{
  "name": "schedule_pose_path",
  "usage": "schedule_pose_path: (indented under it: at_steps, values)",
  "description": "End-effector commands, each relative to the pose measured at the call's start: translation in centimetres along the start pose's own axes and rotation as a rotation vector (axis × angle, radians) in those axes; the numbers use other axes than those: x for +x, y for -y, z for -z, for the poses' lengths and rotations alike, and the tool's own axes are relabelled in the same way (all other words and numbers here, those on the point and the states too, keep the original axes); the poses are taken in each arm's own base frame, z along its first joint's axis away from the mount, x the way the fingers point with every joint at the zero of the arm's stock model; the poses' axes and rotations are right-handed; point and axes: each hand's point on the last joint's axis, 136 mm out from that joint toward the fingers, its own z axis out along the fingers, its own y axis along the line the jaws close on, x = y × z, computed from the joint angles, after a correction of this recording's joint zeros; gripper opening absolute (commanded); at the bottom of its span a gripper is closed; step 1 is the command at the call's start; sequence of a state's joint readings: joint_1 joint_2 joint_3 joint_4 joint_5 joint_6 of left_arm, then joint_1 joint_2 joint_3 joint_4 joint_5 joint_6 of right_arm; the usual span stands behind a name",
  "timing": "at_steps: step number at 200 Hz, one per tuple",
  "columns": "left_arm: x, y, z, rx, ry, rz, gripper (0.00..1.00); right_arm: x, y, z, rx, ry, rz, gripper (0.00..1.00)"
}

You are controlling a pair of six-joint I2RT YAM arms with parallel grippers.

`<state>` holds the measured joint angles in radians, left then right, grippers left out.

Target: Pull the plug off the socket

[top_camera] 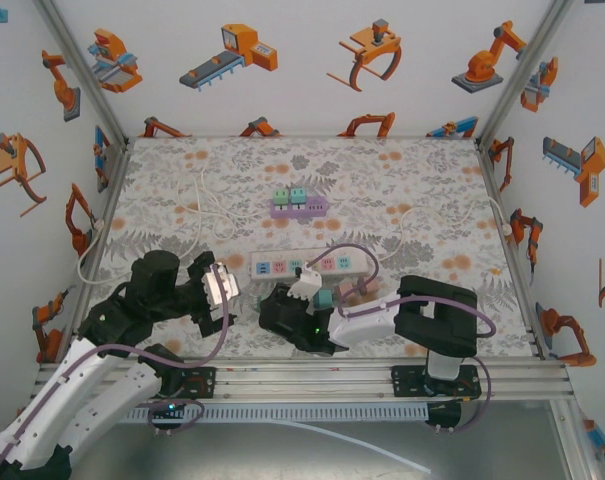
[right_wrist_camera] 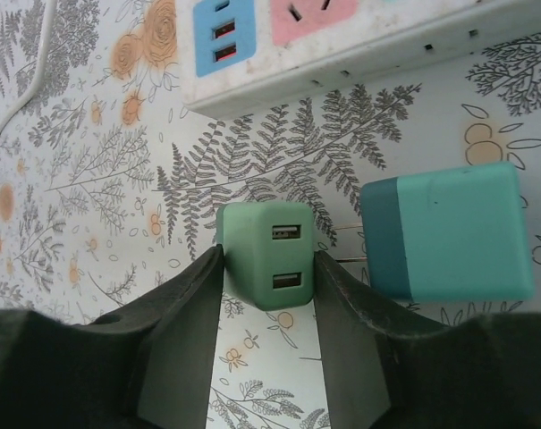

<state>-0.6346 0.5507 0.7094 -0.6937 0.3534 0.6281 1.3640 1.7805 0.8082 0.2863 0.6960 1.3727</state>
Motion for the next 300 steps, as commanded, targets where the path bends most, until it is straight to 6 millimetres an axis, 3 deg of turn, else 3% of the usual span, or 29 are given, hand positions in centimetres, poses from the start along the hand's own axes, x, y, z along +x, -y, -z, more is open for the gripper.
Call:
schedule_pose_path:
  at_steps: [1,64,85,106,138,171,192,226,266,300]
  values:
    - [-0.1,-0.2,0.0,-0.019,0.015,-0.003,0.97,-1.0,0.3,0.9,0.022,0.025,-0.017,0.45]
    - [-0.3,-0.6,0.3,-0.029,0.0,0.062,0.97,-3.6,-0.1,3.5,-0.009,0.05,-0.016,0.48]
    - [-1.4,-1.4,0.7,-0.047,0.013,0.152,0.97,-7.1,-1.2,5.7,-0.034,0.137,0.034,0.5]
    - [-2.7,-3.0,0.8,-0.092,0.033,0.286,0.97,-11.6,-3.1,7.5,-0.05,0.247,0.24,0.54]
    - [-3.8,-6.7,-0.5,-0.211,0.068,0.521,0.97,-17.7,-4.5,7.3,-0.089,0.324,0.505,0.68]
    - [-3.0,-12.1,-2.9,-0.415,0.076,0.788,0.97,-23.8,-3.2,3.7,-0.102,0.204,0.516,0.7]
    - [-1.5,-15.9,-5.1,-0.495,0.065,0.982,0.97,-27.9,-0.8,0.7,-0.012,0.127,0.38,0.7]
    - [1.1,-22.6,-9.5,-0.535,0.057,1.279,0.98,-31.8,2.7,-5.7,-0.023,-0.046,0.128,0.65]
    - [5.0,-30.2,-15.5,-0.577,0.002,1.519,0.87,-33.3,6.3,-12.9,0.072,-0.116,0.121,0.61]
    - [7.2,-33.2,-21.7,-0.527,-0.063,1.561,0.85,-32.0,8.4,-17.2,0.112,-0.179,0.129,0.6]
